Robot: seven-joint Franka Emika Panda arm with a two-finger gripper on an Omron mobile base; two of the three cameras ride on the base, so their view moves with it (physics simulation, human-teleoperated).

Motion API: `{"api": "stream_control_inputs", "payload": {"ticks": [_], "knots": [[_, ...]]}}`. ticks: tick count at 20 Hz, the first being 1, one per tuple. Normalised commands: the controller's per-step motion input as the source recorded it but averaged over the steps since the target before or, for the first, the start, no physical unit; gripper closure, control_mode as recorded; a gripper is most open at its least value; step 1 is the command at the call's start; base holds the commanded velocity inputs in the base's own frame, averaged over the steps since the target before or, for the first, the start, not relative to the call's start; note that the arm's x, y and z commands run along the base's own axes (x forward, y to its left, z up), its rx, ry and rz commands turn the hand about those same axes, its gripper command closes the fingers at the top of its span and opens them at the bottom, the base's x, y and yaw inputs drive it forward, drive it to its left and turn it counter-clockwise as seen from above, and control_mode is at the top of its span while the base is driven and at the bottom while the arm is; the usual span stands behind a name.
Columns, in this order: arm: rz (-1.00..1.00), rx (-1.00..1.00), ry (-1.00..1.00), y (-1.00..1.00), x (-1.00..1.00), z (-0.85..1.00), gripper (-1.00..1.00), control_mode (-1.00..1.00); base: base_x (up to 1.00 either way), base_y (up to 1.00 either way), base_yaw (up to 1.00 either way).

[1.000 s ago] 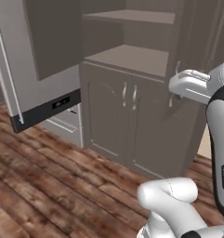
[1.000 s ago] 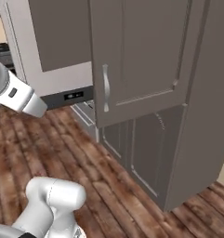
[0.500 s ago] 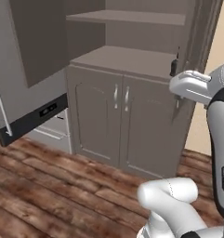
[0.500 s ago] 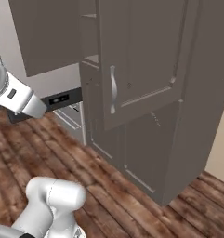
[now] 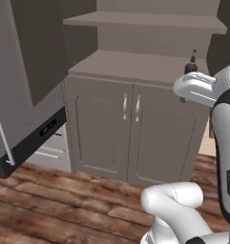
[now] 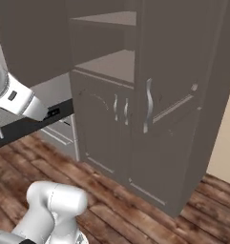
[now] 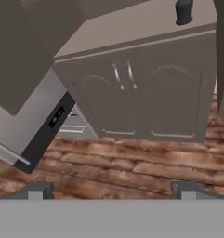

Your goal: There is a bowl on the dining counter. Grab a lemon wedge from the fridge and place it in the bowl. Then get the liquor bottle and glass cup from the cabinet and place them next to the bowl.

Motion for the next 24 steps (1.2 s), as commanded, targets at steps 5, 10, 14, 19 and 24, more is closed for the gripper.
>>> {"api": "stream_control_inputs", "payload": {"ticks": [5, 10, 14, 19, 24], "knots": [[0.00, 0.00, 0.00, 0.00, 0.00, 0.00, -1.00, 1.00, 0.58, 0.26, -0.31], [0.00, 0.00, 0.00, 0.00, 0.00, 0.00, -1.00, 1.00, 0.76, 0.00, -0.28], [0.00, 0.00, 0.00, 0.00, 0.00, 0.00, -1.00, 1.00, 0.82, 0.00, -0.25], [0.00, 0.00, 0.00, 0.00, 0.00, 0.00, -1.00, 1.00, 0.84, 0.02, -0.27], [0.00, 0.00, 0.00, 0.00, 0.00, 0.00, -1.00, 1.00, 0.58, 0.02, -0.33]]}}
